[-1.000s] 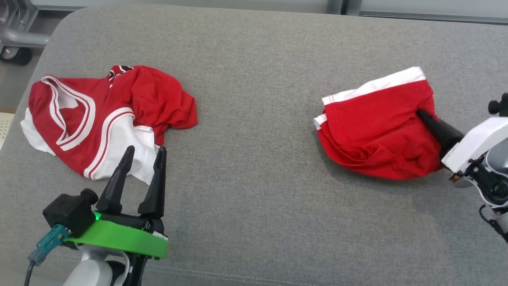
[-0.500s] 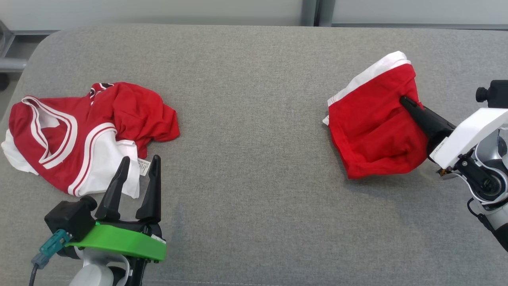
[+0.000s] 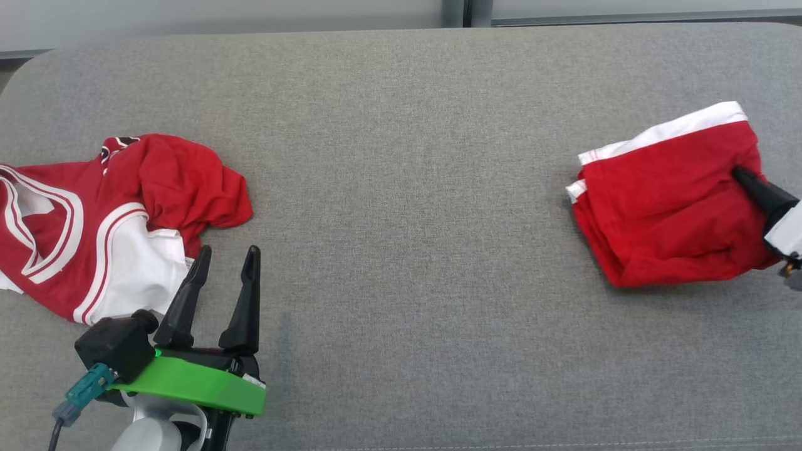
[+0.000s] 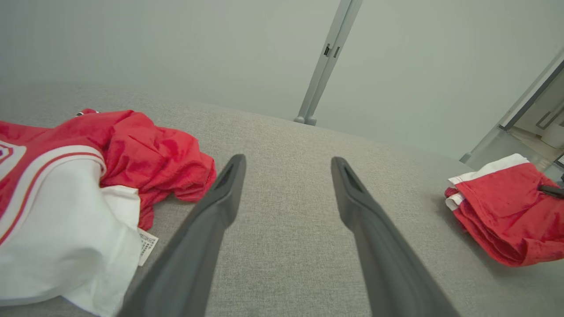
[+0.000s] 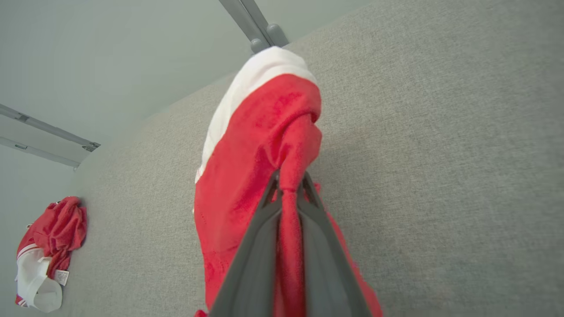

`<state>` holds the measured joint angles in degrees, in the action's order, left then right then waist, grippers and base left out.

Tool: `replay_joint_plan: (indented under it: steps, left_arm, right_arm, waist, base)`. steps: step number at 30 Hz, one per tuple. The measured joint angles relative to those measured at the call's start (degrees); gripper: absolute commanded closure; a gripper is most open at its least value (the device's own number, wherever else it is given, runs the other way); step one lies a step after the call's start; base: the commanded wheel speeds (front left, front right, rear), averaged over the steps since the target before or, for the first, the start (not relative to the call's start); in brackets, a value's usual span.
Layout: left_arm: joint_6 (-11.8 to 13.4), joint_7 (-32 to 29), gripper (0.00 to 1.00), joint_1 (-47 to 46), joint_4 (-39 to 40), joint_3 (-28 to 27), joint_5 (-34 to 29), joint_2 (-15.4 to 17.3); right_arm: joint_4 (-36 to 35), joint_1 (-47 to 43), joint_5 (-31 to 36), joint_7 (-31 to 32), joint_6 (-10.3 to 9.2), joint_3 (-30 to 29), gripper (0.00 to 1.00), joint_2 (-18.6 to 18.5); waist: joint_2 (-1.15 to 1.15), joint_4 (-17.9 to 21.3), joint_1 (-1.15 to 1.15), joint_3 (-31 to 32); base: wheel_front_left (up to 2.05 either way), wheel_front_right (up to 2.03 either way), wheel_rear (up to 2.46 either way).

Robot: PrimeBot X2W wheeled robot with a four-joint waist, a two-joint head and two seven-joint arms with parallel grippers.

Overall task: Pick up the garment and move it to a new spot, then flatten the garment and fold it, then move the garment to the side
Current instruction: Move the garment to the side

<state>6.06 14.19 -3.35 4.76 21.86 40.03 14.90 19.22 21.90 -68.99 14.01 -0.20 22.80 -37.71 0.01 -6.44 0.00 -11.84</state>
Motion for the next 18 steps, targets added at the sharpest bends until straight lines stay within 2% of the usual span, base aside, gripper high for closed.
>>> replay_joint_plan:
  steps: [7,18]
  left_arm:
    - [0.0,-0.6,0.0,-0.5,1.6,0.7,-1.0,0.3]
    - [0.0,-3.1,0.0,-4.5,5.6,1.9,-2.6,0.7]
  right_arm:
    - [2.5,1.8,1.5,0.2,-3.47,-3.0,1.0,-4.5]
    - [5.3,8.9,9.6,-0.2,-5.99,-3.0,1.0,-10.3]
  waist:
    - [0.0,0.7,0.0,-2.7]
    - [0.0,1.4,0.0,-9.3]
  base:
    - [0.0,0.0,0.0]
    - [0.0,0.0,0.0]
